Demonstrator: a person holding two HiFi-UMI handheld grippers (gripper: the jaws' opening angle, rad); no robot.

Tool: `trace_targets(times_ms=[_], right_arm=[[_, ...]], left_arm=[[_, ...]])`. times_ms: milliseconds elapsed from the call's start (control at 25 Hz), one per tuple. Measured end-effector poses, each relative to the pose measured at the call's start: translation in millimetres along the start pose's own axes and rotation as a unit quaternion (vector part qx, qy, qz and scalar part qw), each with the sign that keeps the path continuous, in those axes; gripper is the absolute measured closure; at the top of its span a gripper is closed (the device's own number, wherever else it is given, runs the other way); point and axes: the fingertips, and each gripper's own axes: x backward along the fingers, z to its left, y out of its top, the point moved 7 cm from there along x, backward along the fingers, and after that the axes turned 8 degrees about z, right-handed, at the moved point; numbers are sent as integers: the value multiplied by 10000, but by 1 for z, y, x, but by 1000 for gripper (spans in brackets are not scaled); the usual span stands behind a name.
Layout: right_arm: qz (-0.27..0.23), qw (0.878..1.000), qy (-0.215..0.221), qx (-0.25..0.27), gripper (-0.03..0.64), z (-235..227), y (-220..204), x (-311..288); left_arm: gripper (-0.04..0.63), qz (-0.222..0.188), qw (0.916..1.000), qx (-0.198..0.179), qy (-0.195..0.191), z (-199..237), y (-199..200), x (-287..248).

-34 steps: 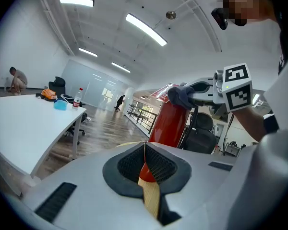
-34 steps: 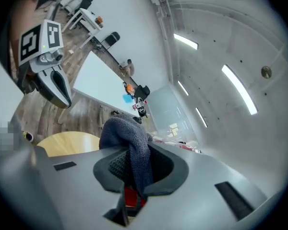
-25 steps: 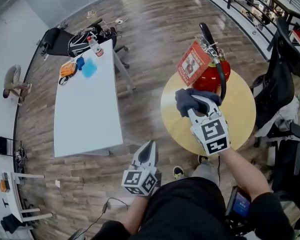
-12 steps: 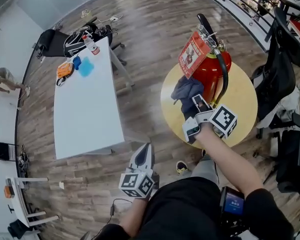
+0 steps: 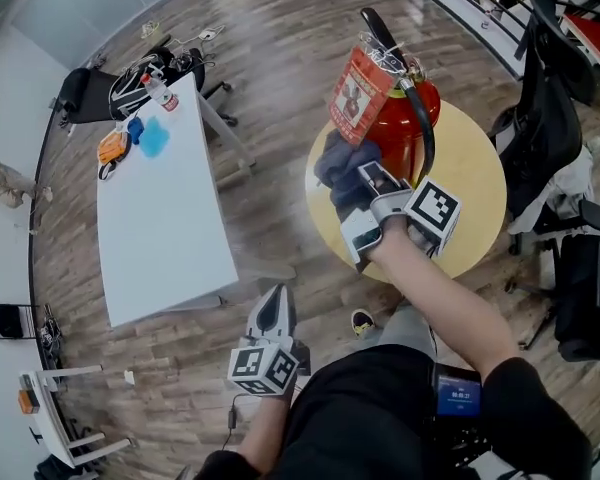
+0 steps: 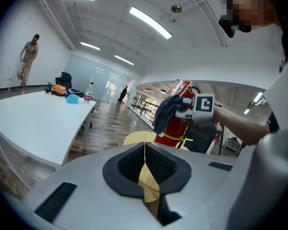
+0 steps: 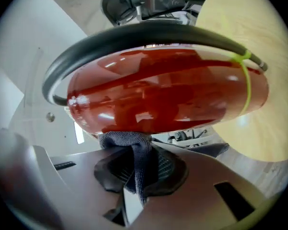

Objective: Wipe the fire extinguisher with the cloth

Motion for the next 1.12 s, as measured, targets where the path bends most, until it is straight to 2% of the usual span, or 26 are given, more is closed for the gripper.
trace_targets(times_ms=[160,280,360,560,720,880,1000,1120], right_arm=[[71,9986,448,276,560,42,1,-19],[61,9947,637,800,558,35,3,-24],[59,9933,531,1026,558,19,8,-25],[60,9947,-492,905,558,-66,14,-12],[318,9849,-1409,958,557,-152,15,0],[768,9656,-2246,1061,557,-208,20,25],[1197,9491,-2473,1540,557,-217,29,38],[1623,9254,-2839,1916,557,-220,39,54]], left_arm=[[572,-40,9999,-47,-145,-7,1,-7],[572,-7,9998,-45,-178,-12,-2,-8],[572,10,9998,-60,-165,-13,-2,-6],[572,55,10000,-43,64,-4,-4,4],[572,71,9997,-63,214,11,-2,9],[572,89,9996,-87,268,15,1,13],[572,82,9996,-120,253,15,2,10],[572,89,9998,-128,154,11,2,6]])
